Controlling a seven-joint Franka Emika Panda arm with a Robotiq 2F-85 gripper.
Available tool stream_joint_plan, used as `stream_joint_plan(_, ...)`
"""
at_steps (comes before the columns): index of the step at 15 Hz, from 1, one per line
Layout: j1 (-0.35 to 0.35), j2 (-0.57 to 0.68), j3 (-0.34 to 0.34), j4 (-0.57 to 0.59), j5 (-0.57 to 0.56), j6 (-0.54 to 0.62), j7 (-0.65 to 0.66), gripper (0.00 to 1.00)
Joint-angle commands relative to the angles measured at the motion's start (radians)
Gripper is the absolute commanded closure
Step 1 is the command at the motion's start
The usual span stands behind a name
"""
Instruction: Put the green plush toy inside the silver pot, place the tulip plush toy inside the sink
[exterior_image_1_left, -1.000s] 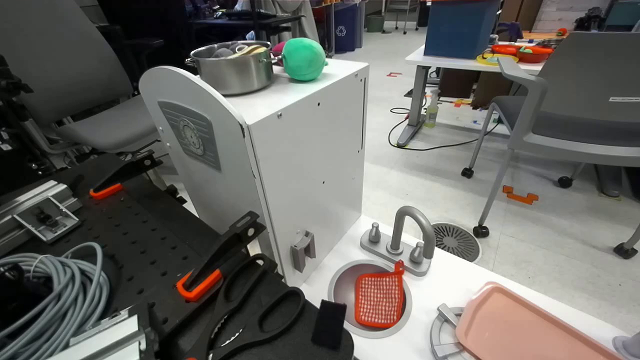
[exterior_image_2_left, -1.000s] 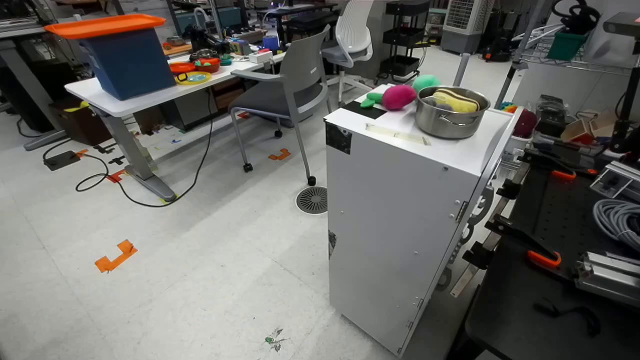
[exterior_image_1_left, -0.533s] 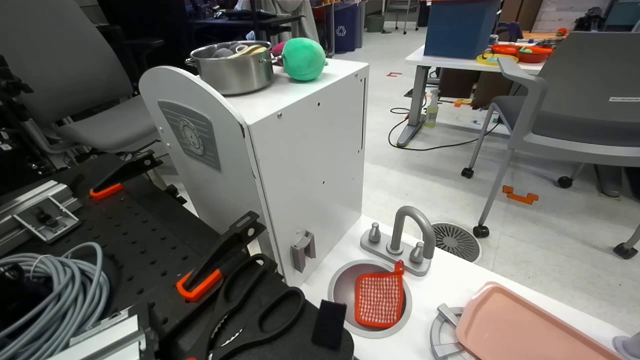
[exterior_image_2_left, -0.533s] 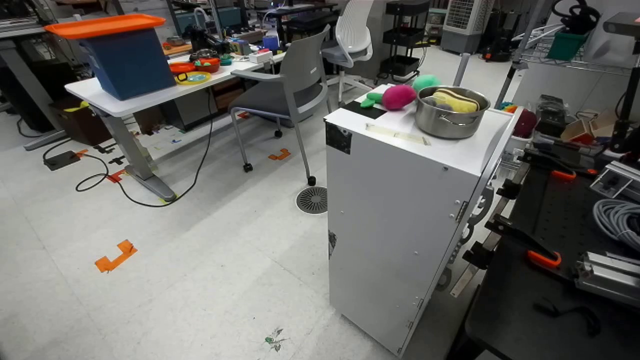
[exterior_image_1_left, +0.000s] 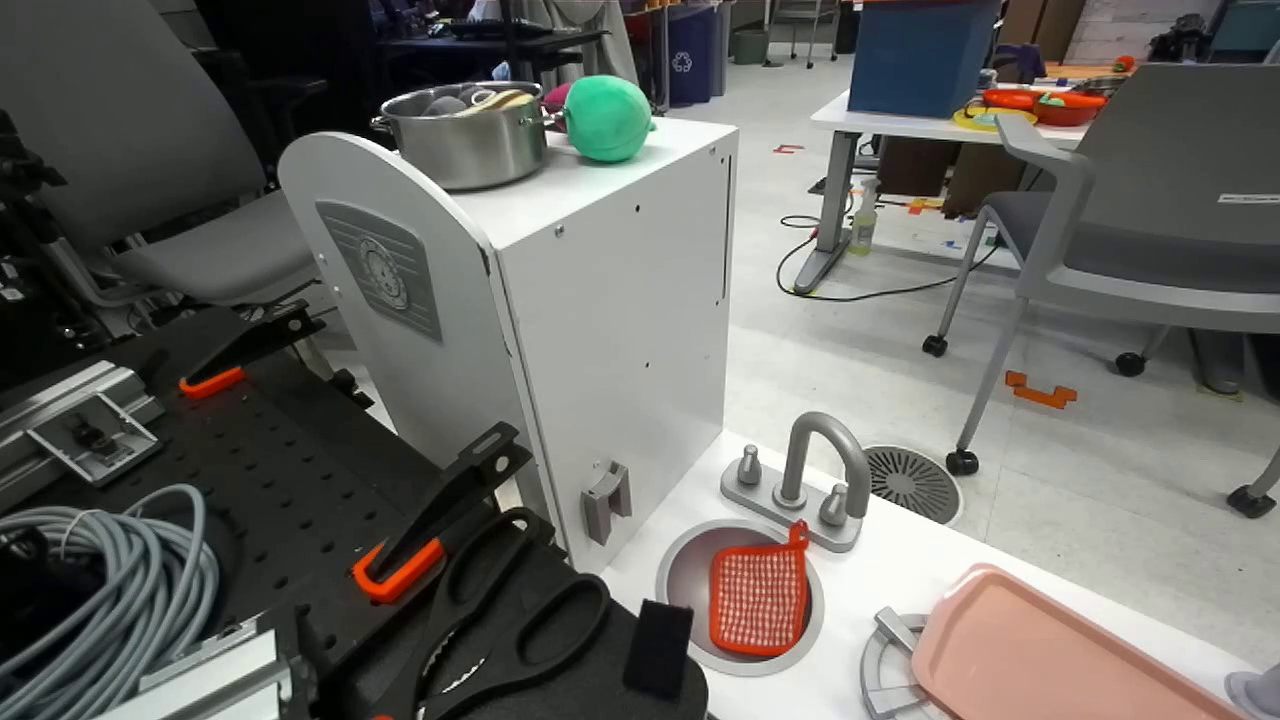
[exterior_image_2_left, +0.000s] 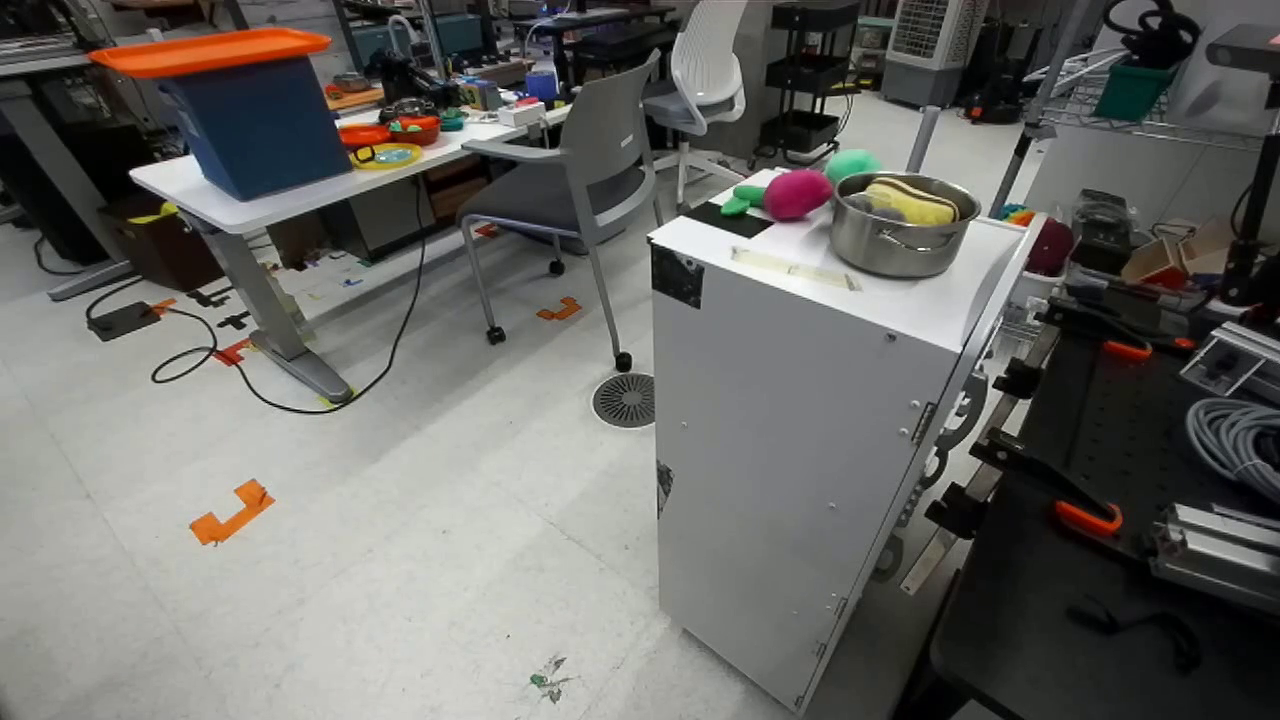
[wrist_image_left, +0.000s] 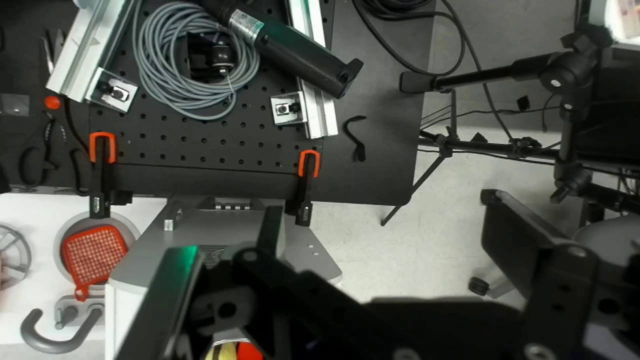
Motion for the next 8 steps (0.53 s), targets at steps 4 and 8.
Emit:
stream_joint_plan(4,-0.145,0.032,0.040,0.016,-0.196,0.081,0.135,0.00)
stream_joint_plan(8,-0.195,0.101,0.029,0.043,-0.267,0.186,0.180,0.00)
